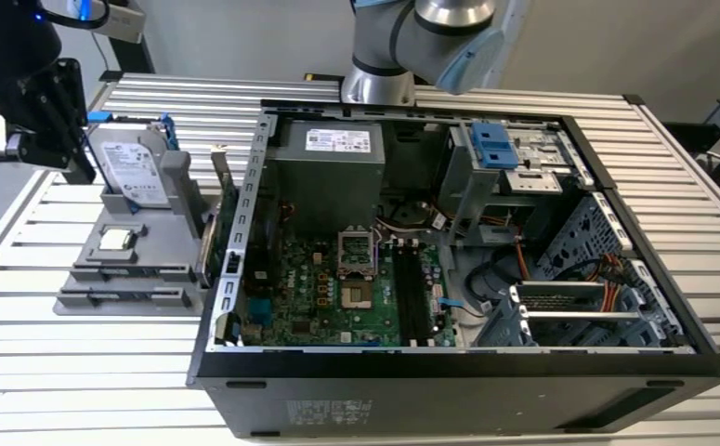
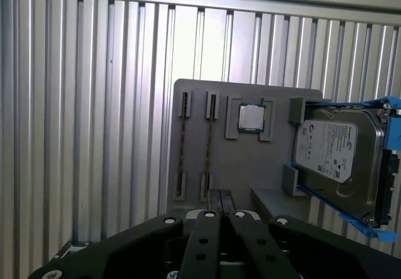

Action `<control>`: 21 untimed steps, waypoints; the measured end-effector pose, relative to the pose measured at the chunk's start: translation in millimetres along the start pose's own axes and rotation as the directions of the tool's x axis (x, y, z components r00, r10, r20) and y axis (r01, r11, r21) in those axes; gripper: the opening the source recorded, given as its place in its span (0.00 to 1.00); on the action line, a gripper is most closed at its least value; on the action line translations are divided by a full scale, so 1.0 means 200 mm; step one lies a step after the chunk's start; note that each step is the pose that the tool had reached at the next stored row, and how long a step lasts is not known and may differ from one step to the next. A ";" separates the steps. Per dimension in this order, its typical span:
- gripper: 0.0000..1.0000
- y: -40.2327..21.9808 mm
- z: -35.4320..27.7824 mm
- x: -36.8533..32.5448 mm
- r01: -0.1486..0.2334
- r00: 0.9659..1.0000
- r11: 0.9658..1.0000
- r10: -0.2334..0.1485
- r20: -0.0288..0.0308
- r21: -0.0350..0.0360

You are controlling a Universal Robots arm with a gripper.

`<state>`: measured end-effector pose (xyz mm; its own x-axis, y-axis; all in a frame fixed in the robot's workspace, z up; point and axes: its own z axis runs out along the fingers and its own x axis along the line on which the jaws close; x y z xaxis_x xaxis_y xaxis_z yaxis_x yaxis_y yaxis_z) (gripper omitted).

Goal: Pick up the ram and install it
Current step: 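Pick up the ram and move it above insertion slot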

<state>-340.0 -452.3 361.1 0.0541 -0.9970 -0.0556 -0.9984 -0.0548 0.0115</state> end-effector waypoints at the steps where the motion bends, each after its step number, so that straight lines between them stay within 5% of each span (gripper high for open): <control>1: 0.00 0.000 0.000 0.000 0.000 1.000 1.000 0.000 0.000 0.000; 4: 0.00 0.000 0.000 0.001 0.000 1.000 1.000 0.000 0.000 0.000; 5: 1.00 0.000 0.000 0.001 0.000 1.000 1.000 0.000 0.000 0.000; 21: 1.00 0.000 0.003 0.005 0.000 1.000 1.000 0.000 -0.001 0.000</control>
<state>-340.0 -453.3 360.4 0.0540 -0.9971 -0.0546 -0.9984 -0.0547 0.0116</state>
